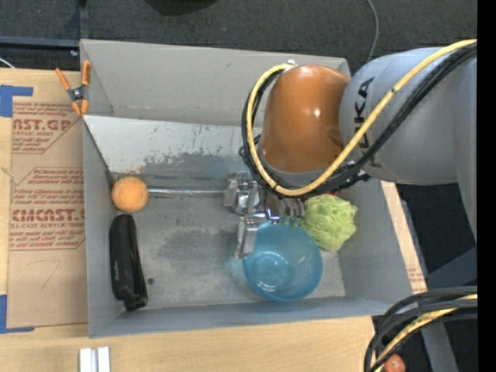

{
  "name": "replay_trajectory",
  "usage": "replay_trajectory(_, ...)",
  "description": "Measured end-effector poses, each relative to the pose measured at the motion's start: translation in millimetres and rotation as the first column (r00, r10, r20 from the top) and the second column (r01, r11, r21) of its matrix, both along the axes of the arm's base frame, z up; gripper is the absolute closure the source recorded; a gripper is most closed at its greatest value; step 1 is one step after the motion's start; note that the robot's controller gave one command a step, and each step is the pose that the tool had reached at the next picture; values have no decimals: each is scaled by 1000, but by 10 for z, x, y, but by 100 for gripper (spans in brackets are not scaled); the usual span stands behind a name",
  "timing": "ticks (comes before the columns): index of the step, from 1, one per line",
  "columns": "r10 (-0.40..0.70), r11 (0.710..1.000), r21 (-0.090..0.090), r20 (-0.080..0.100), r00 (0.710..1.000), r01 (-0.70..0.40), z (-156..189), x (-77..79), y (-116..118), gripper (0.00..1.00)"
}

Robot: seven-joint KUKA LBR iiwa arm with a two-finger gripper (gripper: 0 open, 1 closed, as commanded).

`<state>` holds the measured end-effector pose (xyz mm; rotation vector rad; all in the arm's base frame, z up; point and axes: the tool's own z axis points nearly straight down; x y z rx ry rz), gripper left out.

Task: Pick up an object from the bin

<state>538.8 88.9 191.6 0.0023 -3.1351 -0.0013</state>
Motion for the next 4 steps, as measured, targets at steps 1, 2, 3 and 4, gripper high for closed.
replay_trajectory(1, -1, 1000, 1, 8, 1000, 1, 43, 18, -7, 0)
replay_trajectory(2, -107, 994, 0, 4, 994, 107, -1229, 37, -831, 0)
replay_trajectory(3, 131, 991, 3, 25, 991, -131, -513, 69, -706, 0)
replay_trajectory(4, 266, 964, 1, 14, 964, -266, -911, -537, -652, 0)
